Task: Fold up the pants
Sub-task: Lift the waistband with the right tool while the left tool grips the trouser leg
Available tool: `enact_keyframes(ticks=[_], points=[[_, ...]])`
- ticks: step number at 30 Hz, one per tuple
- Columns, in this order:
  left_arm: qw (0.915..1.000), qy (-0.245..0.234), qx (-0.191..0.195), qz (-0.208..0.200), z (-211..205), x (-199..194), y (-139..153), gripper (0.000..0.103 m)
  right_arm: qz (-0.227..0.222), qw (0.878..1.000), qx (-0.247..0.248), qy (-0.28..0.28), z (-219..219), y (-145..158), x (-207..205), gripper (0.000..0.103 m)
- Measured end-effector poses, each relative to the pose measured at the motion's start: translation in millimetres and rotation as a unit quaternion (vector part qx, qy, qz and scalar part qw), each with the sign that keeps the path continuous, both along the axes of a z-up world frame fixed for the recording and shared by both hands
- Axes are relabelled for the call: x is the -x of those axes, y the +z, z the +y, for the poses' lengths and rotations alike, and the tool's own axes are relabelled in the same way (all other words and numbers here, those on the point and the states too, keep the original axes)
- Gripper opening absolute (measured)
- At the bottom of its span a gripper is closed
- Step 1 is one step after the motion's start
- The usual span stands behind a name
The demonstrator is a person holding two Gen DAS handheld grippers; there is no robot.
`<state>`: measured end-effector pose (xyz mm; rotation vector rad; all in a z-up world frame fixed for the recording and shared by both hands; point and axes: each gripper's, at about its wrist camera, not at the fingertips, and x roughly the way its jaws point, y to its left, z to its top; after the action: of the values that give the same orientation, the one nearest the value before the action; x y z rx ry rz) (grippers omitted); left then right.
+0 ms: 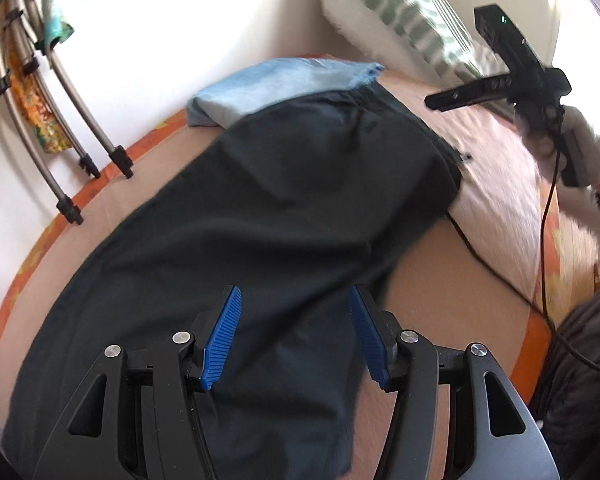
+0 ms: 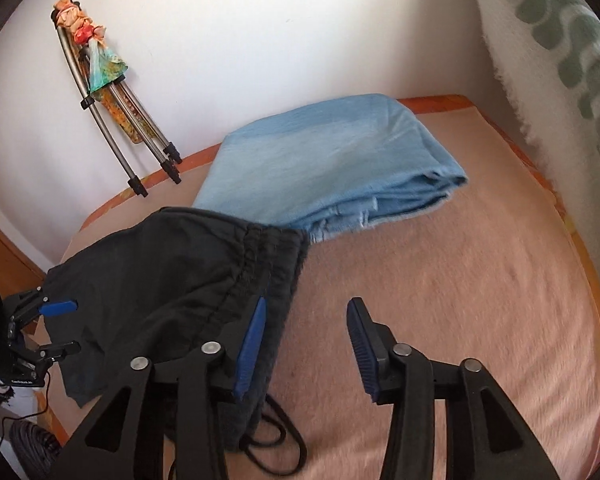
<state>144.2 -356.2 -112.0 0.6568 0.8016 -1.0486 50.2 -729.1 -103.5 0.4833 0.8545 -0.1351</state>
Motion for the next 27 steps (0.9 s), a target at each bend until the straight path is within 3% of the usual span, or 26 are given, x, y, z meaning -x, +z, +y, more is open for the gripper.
enact_keyframes(ticks=[1,4,8,18,21,23,27], points=[[0.9999,-0.005,-0.007,0.005,3,5,-3,0.056,0.000,1.000,-0.027,-0.009,3,-2,15,0.065],[0.9993,-0.015,-0.032,0.008,10,21,-14,0.056,0.015,0.996,-0.085,-0.032,14,-16,43,0.066],[0.9989,-0.010,-0.045,0.010,17,31,-20,0.056,0.030,0.982,-0.174,-0.067,26,-41,56,0.066],[0.9975,-0.006,-0.071,0.000,39,42,-28,0.056,-0.004,0.960,-0.258,-0.109,42,-58,38,0.066],[0.9974,-0.011,-0.071,0.000,39,45,-30,0.056,-0.023,0.945,-0.297,-0.134,39,-67,33,0.066],[0.9963,-0.020,-0.079,-0.025,35,49,-32,0.056,-0.032,0.936,-0.318,-0.146,38,-70,29,0.065],[0.9961,-0.022,-0.079,-0.031,32,46,-36,0.055,-0.036,0.929,-0.331,-0.160,41,-71,25,0.066]])
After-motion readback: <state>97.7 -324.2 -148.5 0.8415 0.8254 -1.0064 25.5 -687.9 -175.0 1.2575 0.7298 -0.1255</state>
